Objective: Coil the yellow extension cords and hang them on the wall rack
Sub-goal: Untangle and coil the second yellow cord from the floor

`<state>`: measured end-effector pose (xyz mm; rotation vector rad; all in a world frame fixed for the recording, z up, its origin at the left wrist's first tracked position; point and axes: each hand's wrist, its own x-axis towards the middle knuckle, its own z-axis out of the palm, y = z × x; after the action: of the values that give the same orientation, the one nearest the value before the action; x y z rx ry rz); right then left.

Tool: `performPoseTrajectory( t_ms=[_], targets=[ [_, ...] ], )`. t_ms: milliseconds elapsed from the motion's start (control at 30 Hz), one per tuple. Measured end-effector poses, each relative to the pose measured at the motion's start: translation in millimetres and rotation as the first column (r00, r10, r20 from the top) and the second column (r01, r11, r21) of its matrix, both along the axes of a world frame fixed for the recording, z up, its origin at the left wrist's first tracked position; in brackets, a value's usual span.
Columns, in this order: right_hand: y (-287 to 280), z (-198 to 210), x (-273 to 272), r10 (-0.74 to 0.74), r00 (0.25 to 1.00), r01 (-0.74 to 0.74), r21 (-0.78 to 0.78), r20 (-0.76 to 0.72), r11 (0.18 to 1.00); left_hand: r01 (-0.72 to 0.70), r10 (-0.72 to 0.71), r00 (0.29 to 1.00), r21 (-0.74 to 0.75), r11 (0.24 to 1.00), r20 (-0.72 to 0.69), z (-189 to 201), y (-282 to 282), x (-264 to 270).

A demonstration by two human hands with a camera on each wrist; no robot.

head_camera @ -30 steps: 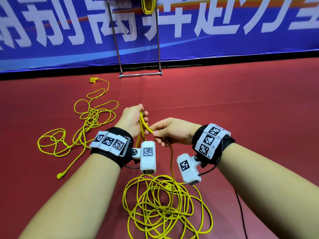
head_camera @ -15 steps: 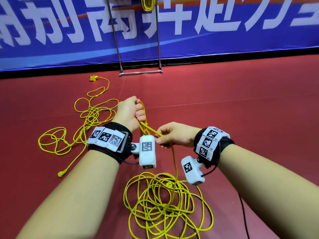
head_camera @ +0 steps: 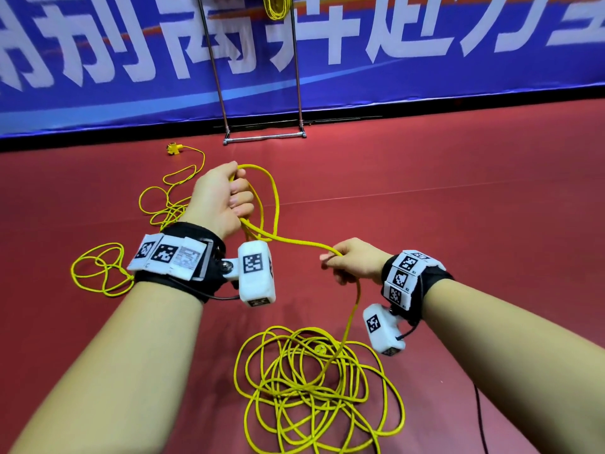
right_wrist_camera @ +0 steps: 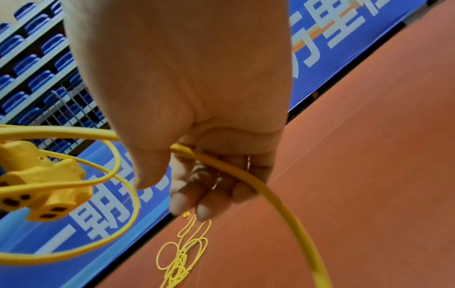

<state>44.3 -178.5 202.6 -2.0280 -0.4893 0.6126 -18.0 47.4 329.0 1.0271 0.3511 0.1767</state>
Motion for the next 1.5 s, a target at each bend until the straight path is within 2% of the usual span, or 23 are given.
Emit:
performPoseTrajectory(
  t_ms=[100,167,300,433,500,567,600,667,733,800,933,1067,1300,1500],
  targets=[
    [11,12,-1,0.002,1.0,-0.004,0.091,0.021,0.996,0.096,-0.094,0.995,0.072,0.993,-0.037,1,-5,-2],
    [17,20,-4,0.055,0.998,-0.054,0.141,-0.001,0.989,0.149,-0.14,0.987,0.148,0.978,-0.074,0,-11,-2],
    [20,29,-8,0.194,0.964,-0.132,0.306,-0.182,0.943,0.203,-0.171,0.976,0.272,0.941,-0.137,-5,-21,-2],
    [10,30,-6,0.248,0.92,-0.137,0.342,-0.305,0.93,0.218,-0.166,0.972,0.363,0.906,-0.167,-12,-29,-1],
    [10,34,-6,0.146,0.957,-0.048,0.36,-0.25,0.932,0.235,-0.169,0.967,0.413,0.88,-0.189,-17,-34,-1],
    [15,38,-2,-0.061,0.997,0.074,0.35,-0.046,0.934,0.273,-0.195,0.957,0.442,0.854,-0.215,-21,-40,-1],
    [17,38,1,-0.144,0.985,0.105,0.343,0.091,0.933,0.297,-0.214,0.95,0.448,0.843,-0.227,-22,-43,-1],
    [23,40,6,-0.2,0.933,0.086,0.354,0.299,0.931,0.343,-0.256,0.936,0.454,0.822,-0.243,-23,-48,-2],
    [27,39,9,-0.21,0.88,0.065,0.331,0.426,0.942,0.387,-0.303,0.921,0.463,0.798,-0.246,-22,-50,-4],
    [28,39,9,-0.235,0.845,0.085,0.314,0.481,0.946,0.42,-0.341,0.907,0.46,0.783,-0.248,-21,-50,-5],
    [27,40,8,-0.304,0.823,0.148,0.335,0.48,0.93,0.468,-0.392,0.882,0.392,0.792,-0.26,-24,-47,-4],
    [22,35,13,-0.408,0.836,0.263,0.384,0.368,0.885,0.477,-0.41,0.878,0.374,0.795,-0.247,-24,-46,-4],
    [22,32,14,-0.472,0.852,0.358,0.404,0.228,0.842,0.508,-0.437,0.86,0.375,0.775,-0.262,-24,-47,-6],
    [20,27,11,-0.485,0.845,0.398,0.341,0.224,0.852,0.546,-0.475,0.837,0.349,0.762,-0.272,-24,-53,-7]
  ],
)
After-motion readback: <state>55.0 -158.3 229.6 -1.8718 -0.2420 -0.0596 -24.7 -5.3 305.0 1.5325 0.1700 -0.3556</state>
